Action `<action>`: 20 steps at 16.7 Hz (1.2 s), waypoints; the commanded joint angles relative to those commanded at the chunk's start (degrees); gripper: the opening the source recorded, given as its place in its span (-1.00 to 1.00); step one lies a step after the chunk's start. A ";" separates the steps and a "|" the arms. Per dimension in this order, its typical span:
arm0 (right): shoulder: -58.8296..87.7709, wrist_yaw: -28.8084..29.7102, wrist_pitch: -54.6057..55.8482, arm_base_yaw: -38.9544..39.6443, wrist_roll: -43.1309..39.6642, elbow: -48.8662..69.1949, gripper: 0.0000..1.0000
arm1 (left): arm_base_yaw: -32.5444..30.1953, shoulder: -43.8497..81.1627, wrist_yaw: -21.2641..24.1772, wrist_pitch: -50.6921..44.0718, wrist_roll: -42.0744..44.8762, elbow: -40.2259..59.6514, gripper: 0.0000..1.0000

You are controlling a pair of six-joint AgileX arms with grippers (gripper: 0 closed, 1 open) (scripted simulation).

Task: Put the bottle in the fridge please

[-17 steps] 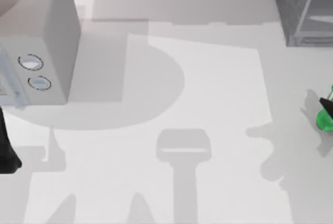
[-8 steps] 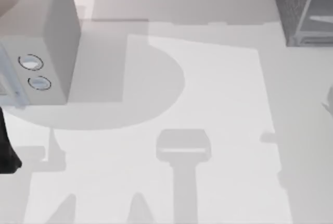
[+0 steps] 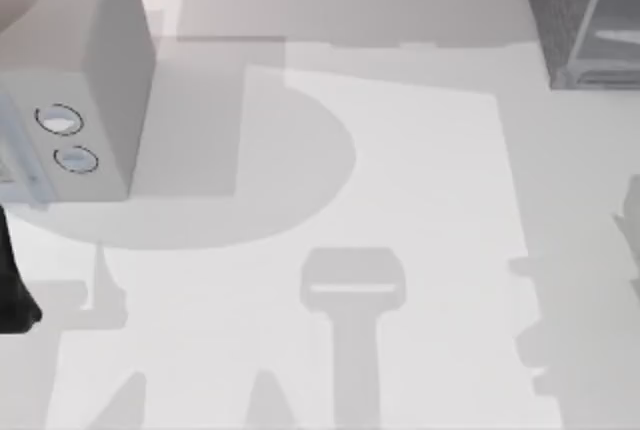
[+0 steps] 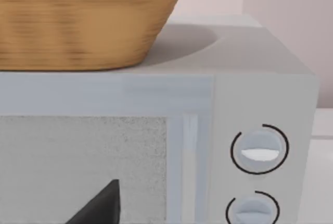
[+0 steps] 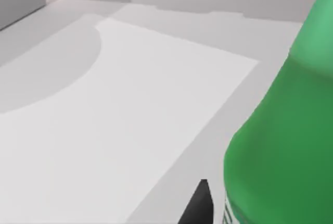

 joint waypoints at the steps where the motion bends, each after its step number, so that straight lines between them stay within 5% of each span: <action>1: -3.64 3.48 -3.63 0.92 0.64 -1.13 -0.98 | 0.00 0.00 0.00 0.00 0.00 0.00 1.00; 8: -35.39 31.15 -28.00 8.34 3.39 -8.26 -0.98 | 0.00 0.00 0.00 0.00 0.00 0.00 1.00; 20: -91.23 55.90 -47.13 22.53 7.73 -15.71 -0.98 | 0.00 0.00 0.00 0.00 0.00 0.00 1.00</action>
